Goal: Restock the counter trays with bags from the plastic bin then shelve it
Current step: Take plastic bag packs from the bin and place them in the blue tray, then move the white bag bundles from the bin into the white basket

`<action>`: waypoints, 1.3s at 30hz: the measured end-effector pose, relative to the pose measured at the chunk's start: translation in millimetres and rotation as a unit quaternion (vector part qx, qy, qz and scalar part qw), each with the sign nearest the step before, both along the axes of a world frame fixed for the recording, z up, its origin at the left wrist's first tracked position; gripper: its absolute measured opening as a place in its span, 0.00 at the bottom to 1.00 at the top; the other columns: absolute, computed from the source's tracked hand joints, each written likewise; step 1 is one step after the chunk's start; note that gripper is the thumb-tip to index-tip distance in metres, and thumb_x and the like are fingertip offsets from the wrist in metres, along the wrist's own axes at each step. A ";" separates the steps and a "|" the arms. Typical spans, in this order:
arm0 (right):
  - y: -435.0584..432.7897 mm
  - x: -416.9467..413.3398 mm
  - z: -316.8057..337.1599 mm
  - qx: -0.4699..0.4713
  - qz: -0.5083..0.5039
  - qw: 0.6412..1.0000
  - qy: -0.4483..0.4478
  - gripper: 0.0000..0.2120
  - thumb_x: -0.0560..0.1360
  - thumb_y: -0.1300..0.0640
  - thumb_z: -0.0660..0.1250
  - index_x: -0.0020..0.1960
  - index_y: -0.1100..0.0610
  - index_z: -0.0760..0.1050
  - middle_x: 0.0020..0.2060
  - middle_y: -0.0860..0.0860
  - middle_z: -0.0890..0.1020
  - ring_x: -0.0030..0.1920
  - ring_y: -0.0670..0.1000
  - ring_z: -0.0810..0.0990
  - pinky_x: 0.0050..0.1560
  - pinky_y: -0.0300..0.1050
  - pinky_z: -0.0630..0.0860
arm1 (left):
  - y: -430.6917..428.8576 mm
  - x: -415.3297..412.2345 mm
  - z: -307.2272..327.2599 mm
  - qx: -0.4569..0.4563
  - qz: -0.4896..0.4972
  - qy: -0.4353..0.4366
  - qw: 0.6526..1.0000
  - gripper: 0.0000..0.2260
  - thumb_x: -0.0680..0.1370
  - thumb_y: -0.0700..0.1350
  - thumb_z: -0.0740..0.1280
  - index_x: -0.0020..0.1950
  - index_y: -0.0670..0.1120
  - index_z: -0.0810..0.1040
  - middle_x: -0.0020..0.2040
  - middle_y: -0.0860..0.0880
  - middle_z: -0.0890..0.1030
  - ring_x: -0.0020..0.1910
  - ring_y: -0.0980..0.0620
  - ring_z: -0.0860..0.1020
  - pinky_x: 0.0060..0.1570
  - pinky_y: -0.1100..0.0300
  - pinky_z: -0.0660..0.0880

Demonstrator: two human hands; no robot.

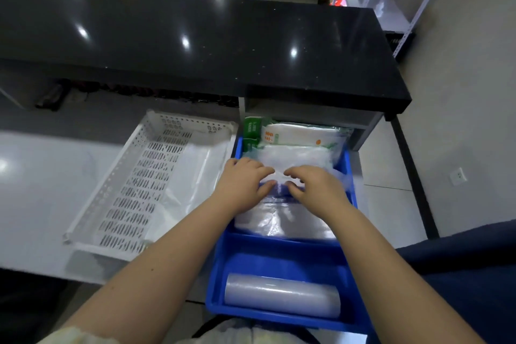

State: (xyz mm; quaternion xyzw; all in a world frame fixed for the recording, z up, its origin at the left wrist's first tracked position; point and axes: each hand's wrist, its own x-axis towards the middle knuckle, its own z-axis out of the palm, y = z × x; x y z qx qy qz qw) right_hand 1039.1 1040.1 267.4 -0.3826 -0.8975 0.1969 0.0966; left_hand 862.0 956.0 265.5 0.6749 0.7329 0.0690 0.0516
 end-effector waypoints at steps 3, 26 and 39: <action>-7.3 -22.5 4.9 0.010 0.050 0.998 0.028 0.13 0.76 0.52 0.64 0.60 0.48 0.76 0.56 0.48 0.80 0.55 0.51 0.76 0.52 0.48 0.75 | -14.0 -11.0 10.2 0.041 0.049 -0.008 0.998 0.17 0.78 0.57 0.59 0.65 0.55 0.75 0.61 0.52 0.79 0.60 0.48 0.73 0.60 0.49 0.64; -298.4 -300.4 41.5 0.097 0.402 0.908 0.064 0.14 0.73 0.55 0.68 0.59 0.51 0.77 0.55 0.49 0.81 0.58 0.55 0.75 0.56 0.52 0.71 | -385.9 -190.9 23.7 0.109 0.496 -0.003 0.862 0.17 0.74 0.53 0.65 0.63 0.55 0.76 0.59 0.52 0.77 0.61 0.47 0.71 0.60 0.49 0.62; -576.4 -482.7 17.7 0.099 0.583 0.806 0.018 0.18 0.72 0.56 0.67 0.62 0.53 0.76 0.57 0.51 0.80 0.60 0.57 0.73 0.57 0.54 0.71 | -681.6 -310.9 -6.0 0.095 0.663 -0.016 0.743 0.21 0.72 0.56 0.66 0.63 0.55 0.75 0.58 0.50 0.76 0.60 0.46 0.70 0.59 0.49 0.65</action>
